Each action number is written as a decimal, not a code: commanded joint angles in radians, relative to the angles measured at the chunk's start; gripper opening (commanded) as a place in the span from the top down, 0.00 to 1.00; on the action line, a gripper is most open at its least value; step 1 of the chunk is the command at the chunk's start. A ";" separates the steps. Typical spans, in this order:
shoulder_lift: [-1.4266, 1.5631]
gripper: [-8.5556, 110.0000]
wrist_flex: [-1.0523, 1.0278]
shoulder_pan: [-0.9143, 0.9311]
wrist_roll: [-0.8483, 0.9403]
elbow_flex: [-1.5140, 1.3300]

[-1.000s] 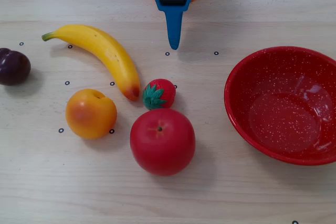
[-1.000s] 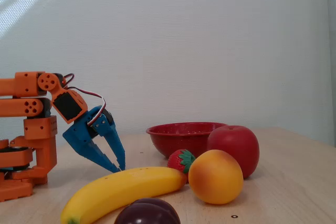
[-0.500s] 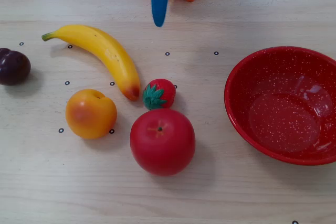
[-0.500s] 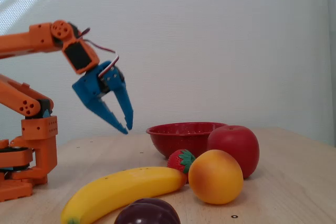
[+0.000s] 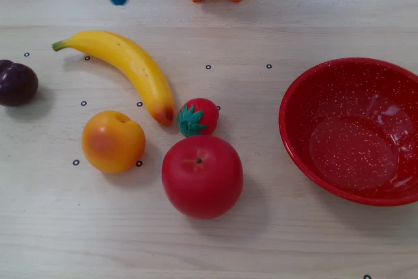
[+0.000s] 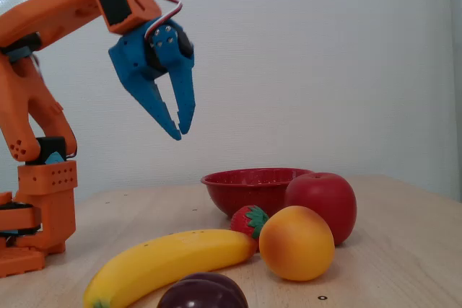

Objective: Put the plum in the red bowl.

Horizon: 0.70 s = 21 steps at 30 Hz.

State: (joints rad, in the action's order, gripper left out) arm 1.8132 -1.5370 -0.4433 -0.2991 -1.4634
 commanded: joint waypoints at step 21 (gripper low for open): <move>-0.887 0.65 -0.255 -0.385 -0.482 1.043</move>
State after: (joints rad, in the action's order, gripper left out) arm 0.8989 -1.7779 -0.7946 -0.7394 -0.5277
